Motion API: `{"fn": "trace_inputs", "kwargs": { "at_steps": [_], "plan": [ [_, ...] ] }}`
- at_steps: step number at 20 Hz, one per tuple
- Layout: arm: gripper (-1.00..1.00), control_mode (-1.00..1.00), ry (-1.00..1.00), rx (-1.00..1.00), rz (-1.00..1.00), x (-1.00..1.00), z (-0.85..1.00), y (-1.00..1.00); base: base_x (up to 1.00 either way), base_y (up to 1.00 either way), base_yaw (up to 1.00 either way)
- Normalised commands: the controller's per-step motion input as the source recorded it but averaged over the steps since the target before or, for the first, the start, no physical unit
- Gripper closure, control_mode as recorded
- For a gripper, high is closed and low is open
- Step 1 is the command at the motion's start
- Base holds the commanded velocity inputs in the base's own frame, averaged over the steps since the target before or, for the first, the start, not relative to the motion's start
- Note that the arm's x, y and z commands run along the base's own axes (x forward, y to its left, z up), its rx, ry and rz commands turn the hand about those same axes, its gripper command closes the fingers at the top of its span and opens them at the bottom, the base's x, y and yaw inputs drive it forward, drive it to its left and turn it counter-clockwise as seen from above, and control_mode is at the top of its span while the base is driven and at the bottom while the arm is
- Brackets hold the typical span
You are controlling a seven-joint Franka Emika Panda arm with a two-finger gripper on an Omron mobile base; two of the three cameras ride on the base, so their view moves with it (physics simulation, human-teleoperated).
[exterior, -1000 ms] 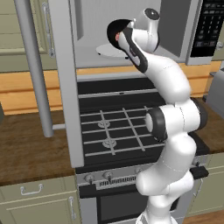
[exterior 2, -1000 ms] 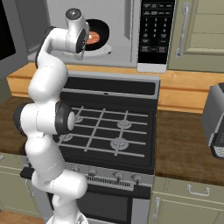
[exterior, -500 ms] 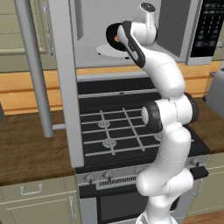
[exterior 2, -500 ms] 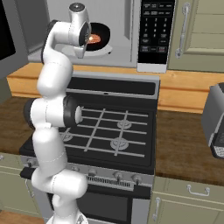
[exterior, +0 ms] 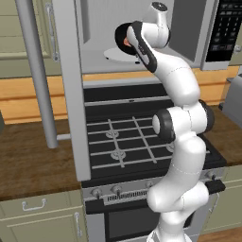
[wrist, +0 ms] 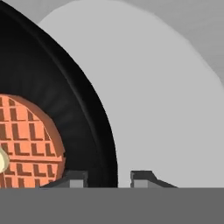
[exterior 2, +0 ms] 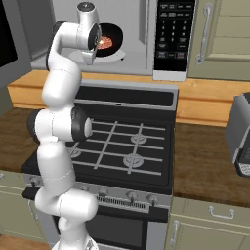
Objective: Open the microwave, place the bowl with waffle inside the microwave, then close the microwave door and turn it on.
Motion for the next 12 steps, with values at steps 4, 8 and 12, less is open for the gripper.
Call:
{"fn": "trace_inputs", "kwargs": {
  "at_steps": [4,8,12],
  "plan": [
    [-1.0,-1.0,-0.05,0.0,0.01,0.0,-0.1,0.04,0.0,0.0,0.0],
    [-1.0,-1.0,-0.16,0.0,0.0,0.0,0.0,0.03,0.0,0.0,0.0],
    [-1.0,-1.0,-0.24,-0.01,0.0,-0.06,0.01,0.14,0.0,0.0,0.0]
  ]
}}
